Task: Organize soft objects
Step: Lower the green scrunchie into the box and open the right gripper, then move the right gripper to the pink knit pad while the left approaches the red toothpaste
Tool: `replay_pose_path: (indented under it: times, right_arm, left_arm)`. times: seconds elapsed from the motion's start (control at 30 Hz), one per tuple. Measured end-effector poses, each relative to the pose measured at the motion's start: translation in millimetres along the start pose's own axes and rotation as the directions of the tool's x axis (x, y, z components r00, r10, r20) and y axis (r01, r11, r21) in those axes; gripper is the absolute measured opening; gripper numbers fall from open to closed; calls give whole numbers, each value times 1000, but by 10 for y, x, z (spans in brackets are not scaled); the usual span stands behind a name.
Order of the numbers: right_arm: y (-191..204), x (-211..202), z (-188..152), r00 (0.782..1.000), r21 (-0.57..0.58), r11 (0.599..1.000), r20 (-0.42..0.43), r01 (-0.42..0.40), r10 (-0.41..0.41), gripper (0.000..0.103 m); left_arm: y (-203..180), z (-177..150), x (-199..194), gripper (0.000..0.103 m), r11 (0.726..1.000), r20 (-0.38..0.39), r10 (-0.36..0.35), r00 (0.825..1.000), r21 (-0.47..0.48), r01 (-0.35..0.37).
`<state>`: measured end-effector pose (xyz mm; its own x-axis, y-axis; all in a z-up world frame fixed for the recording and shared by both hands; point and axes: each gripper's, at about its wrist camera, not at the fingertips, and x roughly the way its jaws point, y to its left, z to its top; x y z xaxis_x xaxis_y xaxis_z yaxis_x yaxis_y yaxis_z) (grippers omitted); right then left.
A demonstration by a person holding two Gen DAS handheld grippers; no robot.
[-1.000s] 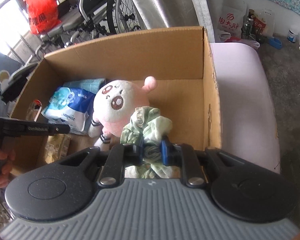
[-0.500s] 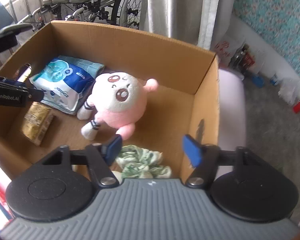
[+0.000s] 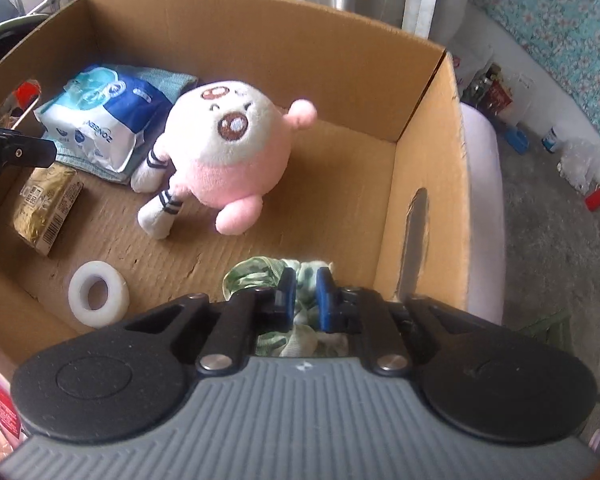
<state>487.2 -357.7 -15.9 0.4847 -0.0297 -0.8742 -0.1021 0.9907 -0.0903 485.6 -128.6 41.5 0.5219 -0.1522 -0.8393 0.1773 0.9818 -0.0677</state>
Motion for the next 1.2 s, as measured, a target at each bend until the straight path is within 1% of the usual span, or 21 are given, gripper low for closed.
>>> replay_pose_path:
  times: [0.07,0.13,0.17,0.23,0.3,0.37,0.4,0.43,0.47,0.53,0.6,0.67,0.7,0.73,0.8,0.83,0.9,1.0,1.07,1.1,1.2]
  right_arm:
    - [-32,-167,40,1000,-6,1000,16,10,-10,13]
    - [-104,-422,55,998,37,999,65,-4,1,15]
    - [-142,-576,43,996,55,998,88,-27,22,19]
    - [-202,-875,4,992,56,996,115,-66,59,23]
    - [-260,-1250,-63,985,26,993,134,-113,109,27]
    - [-316,-1633,-170,976,25,989,169,-145,138,35]
    - [-343,-1793,-235,969,28,985,188,-170,162,38]
    - [-376,-1978,-333,957,32,977,208,-212,201,47]
    - [-406,-2171,-461,943,34,964,218,-264,251,54]
    - [-402,-2373,-681,923,40,941,214,-335,320,56]
    - [-364,-2529,-1000,900,62,914,210,-401,381,60]
    - [-271,-2541,-1318,889,88,898,211,-432,407,69]
    - [-209,-2480,-1447,886,99,892,204,-442,416,70]
    - [-110,-2384,-1551,891,107,893,190,-437,413,72]
    - [98,-2181,-1674,914,90,914,138,-396,382,72]
    - [232,-2050,-1733,925,74,926,122,-371,360,72]
    - [351,-1843,-1779,927,81,926,99,-370,361,72]
    - [420,-1524,-1812,940,127,932,83,-341,332,72]
    - [460,-1377,-1786,954,101,950,98,-294,285,73]
    - [483,-1331,-1781,955,77,955,106,-286,278,74]
    - [533,-1200,-1730,938,17,943,110,-332,328,78]
  left_arm:
    - [-40,-2,-211,60,1000,43,8,999,1,-8]
    - [-67,-41,-440,66,1000,81,-6,997,-1,7]
    - [-80,-73,-574,66,1000,94,-13,995,7,13]
    - [-101,-184,-832,77,999,111,-26,994,41,21]
    - [-106,-352,-1070,81,997,110,-26,994,80,17]
    - [-64,-562,-1287,82,995,121,-36,992,101,23]
    - [-9,-703,-1394,86,996,124,-53,991,81,43]
    - [55,-846,-1482,89,996,119,-78,990,54,72]
    - [132,-991,-1555,90,994,115,-108,987,21,107]
    - [284,-1276,-1657,90,983,107,-171,979,-47,177]
    - [449,-1552,-1698,91,968,101,-213,972,-116,224]
    - [556,-1750,-1675,91,966,100,-210,972,-130,222]
    - [599,-1825,-1628,91,972,97,-190,977,-123,201]
    - [621,-1874,-1567,91,979,89,-162,983,-110,172]
    - [670,-1976,-1434,91,991,70,-110,991,-65,115]
    - [702,-2021,-1368,91,994,57,-97,994,-54,100]
    - [798,-2123,-1249,91,994,29,-84,996,-69,86]
    - [908,-2241,-1129,91,994,28,-86,996,-60,87]
    - [943,-2300,-1062,91,995,42,-87,995,-53,90]
    - [953,-2311,-1021,91,994,38,-91,995,-50,93]
    - [948,-2332,-918,91,994,31,-106,994,-30,107]
